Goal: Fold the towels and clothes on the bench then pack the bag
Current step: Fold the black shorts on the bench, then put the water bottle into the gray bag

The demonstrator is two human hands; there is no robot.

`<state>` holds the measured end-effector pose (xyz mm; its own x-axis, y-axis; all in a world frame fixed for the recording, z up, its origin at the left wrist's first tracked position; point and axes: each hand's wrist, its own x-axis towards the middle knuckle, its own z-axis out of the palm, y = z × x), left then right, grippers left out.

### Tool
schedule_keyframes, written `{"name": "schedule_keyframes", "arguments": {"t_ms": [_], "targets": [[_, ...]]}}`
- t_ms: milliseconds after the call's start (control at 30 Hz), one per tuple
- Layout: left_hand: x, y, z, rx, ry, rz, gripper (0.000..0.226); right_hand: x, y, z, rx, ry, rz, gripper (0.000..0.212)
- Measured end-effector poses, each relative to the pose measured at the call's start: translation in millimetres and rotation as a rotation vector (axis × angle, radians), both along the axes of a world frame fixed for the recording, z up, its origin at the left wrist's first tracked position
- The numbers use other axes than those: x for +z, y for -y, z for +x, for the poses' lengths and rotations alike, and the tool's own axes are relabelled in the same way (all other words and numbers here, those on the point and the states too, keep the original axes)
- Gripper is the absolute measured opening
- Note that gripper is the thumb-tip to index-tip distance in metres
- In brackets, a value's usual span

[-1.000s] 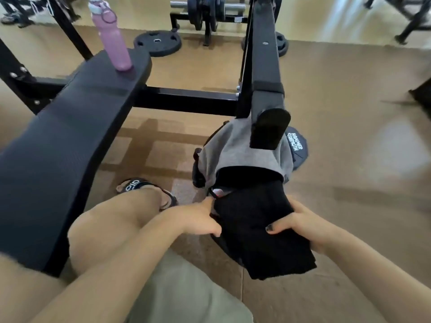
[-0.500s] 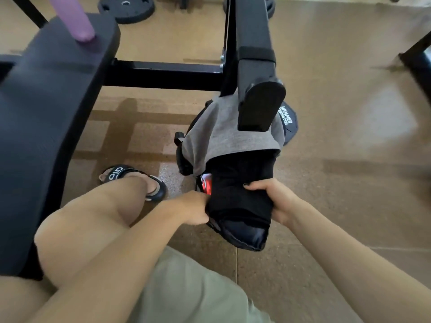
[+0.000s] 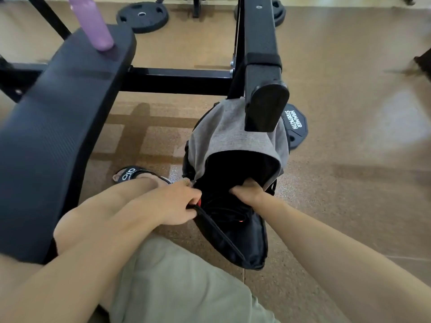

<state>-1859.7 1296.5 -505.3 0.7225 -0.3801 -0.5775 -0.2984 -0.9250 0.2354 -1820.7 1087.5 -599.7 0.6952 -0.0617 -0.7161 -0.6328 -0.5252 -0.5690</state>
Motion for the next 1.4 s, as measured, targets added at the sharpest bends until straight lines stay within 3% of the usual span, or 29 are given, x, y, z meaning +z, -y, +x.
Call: {"name": "schedule_keyframes", "arguments": {"t_ms": [67,133,333,467,667,867,1133,1300,1400], "targets": [[8,-2,3,-0.035,0.054,0.1,0.011,1,-3,-2,0.098,0.081,-0.191,0.077],[9,-5,5,-0.068,0.097,0.18,0.019,0,-3,-7,0.213,0.129,-0.344,0.082],[-9,2,3,-0.069,0.151,0.2,0.029,19,-12,-13,0.494,0.338,-0.582,0.068],[-11,10,4,-0.078,0.141,0.251,0.031,49,-24,-17,0.593,0.506,-0.59,0.048],[15,3,13,-0.05,0.104,0.195,0.032,109,-60,-14,0.657,0.701,-0.402,0.029],[64,-69,44,0.243,0.343,0.074,0.024,147,-126,21,0.502,0.705,-0.036,0.032],[79,-190,127,0.693,0.525,-0.212,0.051,152,-253,155,0.41,0.635,0.193,0.067],[41,-253,206,0.857,0.526,-0.35,0.067,116,-333,265,0.251,0.592,0.302,0.071],[11,-288,254,0.882,0.611,-0.207,0.075,81,-376,345,0.127,0.644,0.34,0.109]]}}
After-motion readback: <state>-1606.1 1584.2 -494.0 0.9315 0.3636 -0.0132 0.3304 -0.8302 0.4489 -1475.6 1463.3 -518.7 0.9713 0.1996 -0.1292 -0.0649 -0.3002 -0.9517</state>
